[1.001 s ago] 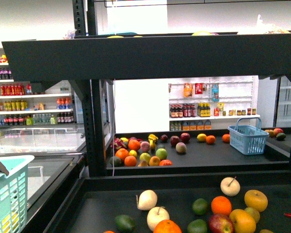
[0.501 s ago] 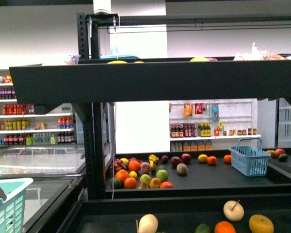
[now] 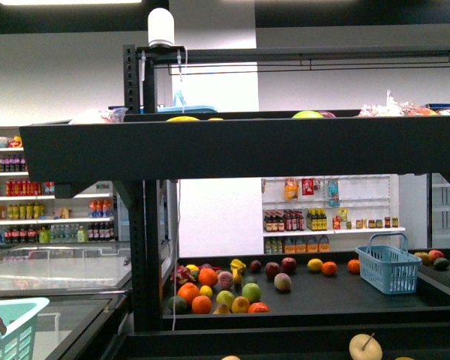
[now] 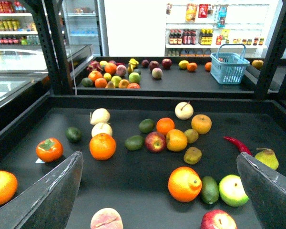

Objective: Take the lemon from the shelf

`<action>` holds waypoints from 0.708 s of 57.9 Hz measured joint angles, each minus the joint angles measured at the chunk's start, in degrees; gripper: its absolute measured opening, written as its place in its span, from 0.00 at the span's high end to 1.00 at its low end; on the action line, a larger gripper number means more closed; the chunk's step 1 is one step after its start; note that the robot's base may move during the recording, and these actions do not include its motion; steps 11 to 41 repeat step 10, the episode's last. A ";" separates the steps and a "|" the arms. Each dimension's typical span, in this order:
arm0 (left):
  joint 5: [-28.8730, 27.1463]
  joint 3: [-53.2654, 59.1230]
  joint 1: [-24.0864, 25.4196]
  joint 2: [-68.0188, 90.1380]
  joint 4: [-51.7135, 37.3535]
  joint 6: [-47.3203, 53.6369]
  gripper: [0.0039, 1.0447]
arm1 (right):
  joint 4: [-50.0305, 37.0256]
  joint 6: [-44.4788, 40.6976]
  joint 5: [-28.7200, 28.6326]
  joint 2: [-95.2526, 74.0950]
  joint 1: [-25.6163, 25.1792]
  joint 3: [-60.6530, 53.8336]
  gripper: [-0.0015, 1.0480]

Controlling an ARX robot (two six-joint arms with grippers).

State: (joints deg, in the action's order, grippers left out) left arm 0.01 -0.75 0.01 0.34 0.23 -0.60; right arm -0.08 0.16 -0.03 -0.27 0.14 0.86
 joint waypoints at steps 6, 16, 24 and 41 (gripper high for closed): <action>0.00 0.00 0.00 0.00 0.00 -0.02 0.67 | 0.00 0.00 0.00 0.00 0.00 0.00 0.07; 0.00 0.00 0.00 0.00 0.00 0.00 0.53 | 0.00 0.00 0.00 0.00 0.00 0.00 0.07; 0.00 0.00 0.00 0.00 0.00 0.00 0.53 | 0.00 0.00 0.00 0.00 0.00 0.00 0.07; 0.00 0.00 0.00 0.00 0.00 0.00 0.53 | 0.00 0.00 0.00 0.00 0.00 0.00 0.07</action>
